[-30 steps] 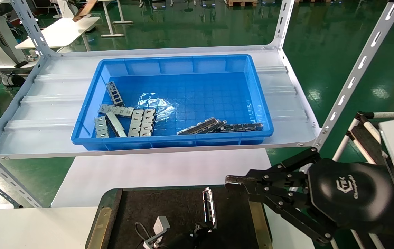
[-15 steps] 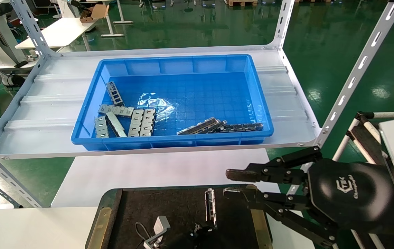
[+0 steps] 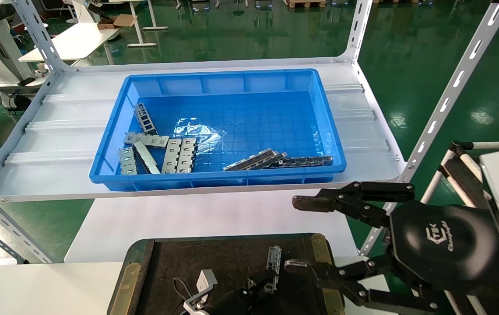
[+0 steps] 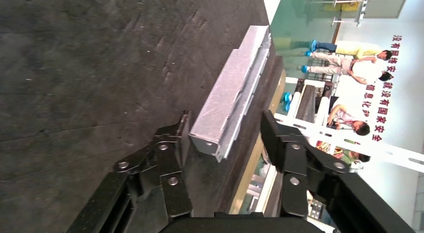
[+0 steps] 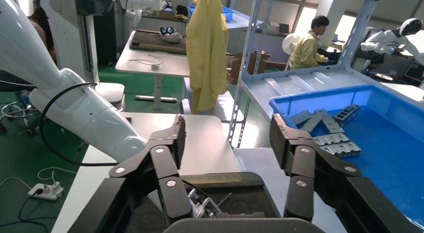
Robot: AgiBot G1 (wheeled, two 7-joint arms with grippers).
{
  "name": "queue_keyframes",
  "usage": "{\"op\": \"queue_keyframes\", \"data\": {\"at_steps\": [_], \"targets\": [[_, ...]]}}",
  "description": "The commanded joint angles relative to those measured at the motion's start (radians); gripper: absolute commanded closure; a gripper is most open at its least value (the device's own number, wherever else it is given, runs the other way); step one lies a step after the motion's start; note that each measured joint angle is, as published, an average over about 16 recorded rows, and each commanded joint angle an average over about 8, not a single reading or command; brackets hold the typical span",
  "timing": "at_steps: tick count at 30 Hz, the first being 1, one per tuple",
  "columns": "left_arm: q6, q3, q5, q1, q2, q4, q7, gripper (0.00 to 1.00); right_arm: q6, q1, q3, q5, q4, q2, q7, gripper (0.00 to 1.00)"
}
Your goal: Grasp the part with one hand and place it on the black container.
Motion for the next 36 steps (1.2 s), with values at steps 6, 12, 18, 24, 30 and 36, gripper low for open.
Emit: {"op": "queue_keyframes", "data": {"at_steps": [6, 12, 18, 24, 30, 36], "targets": [[0.017, -0.006, 0.049, -0.004, -0.007, -0.02, -0.043, 0.0, 0.0, 0.0, 0.0, 0.0, 0.0, 0.0, 0.0, 0.0], [0.04, -0.014, 0.107, -0.012, -0.026, -0.05, -0.074, 0.0, 0.0, 0.0, 0.0, 0.0, 0.0, 0.0, 0.0, 0.0], [0.063, -0.029, 0.18, -0.021, -0.052, -0.09, -0.101, 0.0, 0.0, 0.0, -0.001, 0.0, 0.0, 0.0, 0.0, 0.0], [0.077, -0.061, 0.28, -0.032, -0.074, -0.128, -0.128, 0.0, 0.0, 0.0, -0.001, 0.001, 0.0, 0.0, 0.0, 0.0], [0.087, -0.096, 0.394, -0.027, -0.097, -0.212, -0.135, 0.0, 0.0, 0.0, -0.001, 0.001, 0.0, 0.0, 0.0, 0.0], [0.099, -0.098, 0.449, -0.017, -0.159, -0.334, -0.104, 0.0, 0.0, 0.0, -0.001, 0.001, 0.0, 0.0, -0.001, 0.0]]}}
